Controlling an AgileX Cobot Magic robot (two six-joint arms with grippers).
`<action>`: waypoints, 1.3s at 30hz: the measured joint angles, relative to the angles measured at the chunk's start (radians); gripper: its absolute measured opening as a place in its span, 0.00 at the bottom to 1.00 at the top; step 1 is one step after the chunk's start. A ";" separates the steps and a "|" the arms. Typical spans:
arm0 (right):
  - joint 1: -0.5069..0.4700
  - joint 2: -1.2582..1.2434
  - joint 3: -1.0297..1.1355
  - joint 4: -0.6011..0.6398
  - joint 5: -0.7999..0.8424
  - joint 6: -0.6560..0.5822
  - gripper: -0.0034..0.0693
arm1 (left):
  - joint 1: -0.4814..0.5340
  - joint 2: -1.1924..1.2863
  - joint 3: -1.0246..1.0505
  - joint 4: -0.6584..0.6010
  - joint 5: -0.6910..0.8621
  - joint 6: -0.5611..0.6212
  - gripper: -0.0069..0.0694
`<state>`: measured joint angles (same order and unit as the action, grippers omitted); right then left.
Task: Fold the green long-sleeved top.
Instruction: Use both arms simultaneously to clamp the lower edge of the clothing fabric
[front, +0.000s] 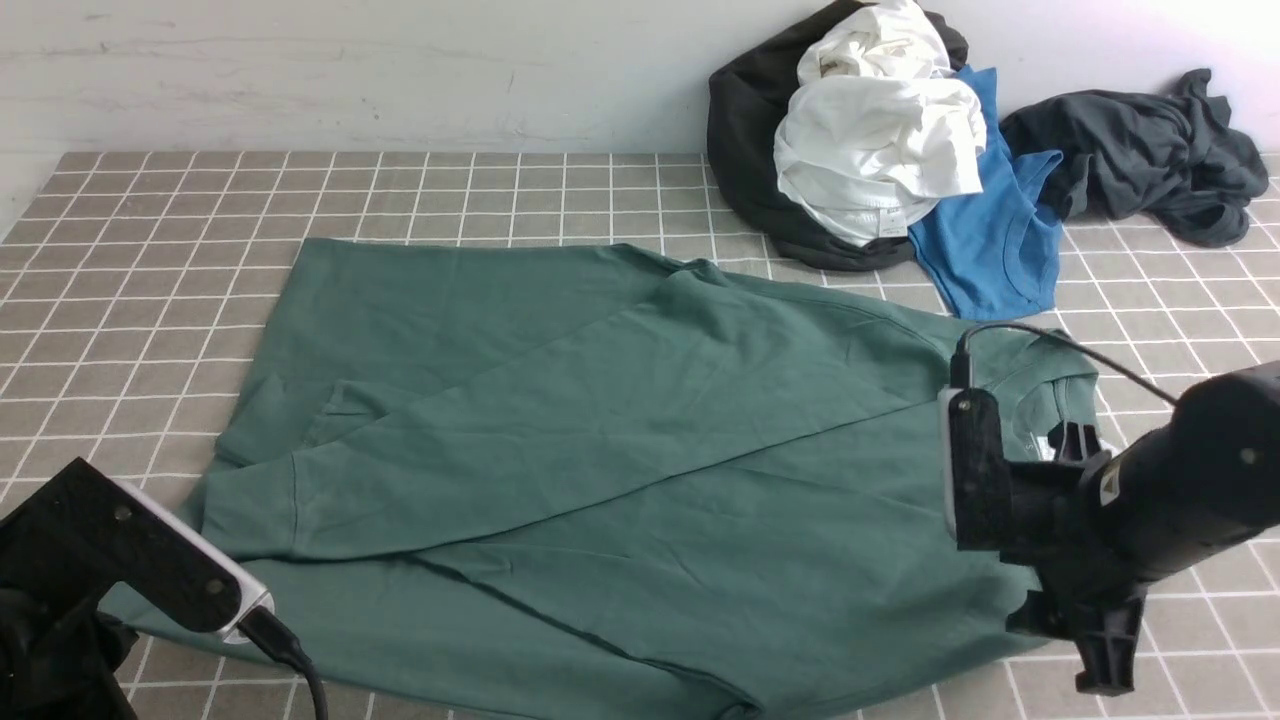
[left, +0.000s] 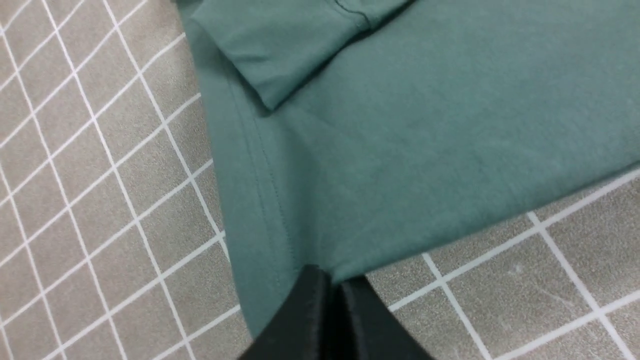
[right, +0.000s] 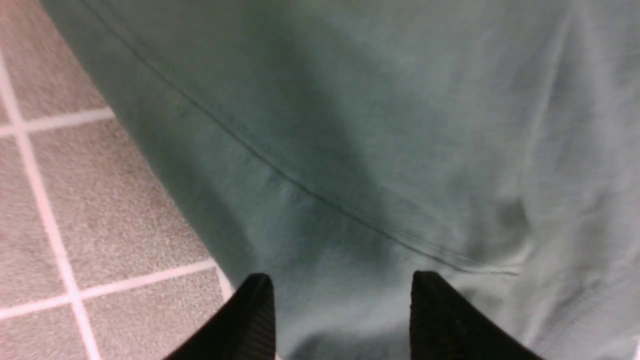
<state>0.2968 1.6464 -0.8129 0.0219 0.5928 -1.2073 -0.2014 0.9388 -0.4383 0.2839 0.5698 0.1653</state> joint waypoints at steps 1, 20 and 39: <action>0.000 0.015 0.000 -0.005 0.000 0.001 0.50 | 0.000 0.000 0.000 -0.001 -0.001 -0.001 0.09; 0.000 -0.056 0.028 -0.107 0.030 0.189 0.54 | 0.000 0.000 0.000 -0.046 -0.022 -0.006 0.09; 0.009 0.000 0.075 -0.268 -0.110 0.206 0.46 | 0.000 0.000 0.000 -0.071 -0.025 -0.006 0.09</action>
<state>0.3058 1.6463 -0.7380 -0.2458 0.4825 -1.0011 -0.2014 0.9388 -0.4383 0.2128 0.5443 0.1588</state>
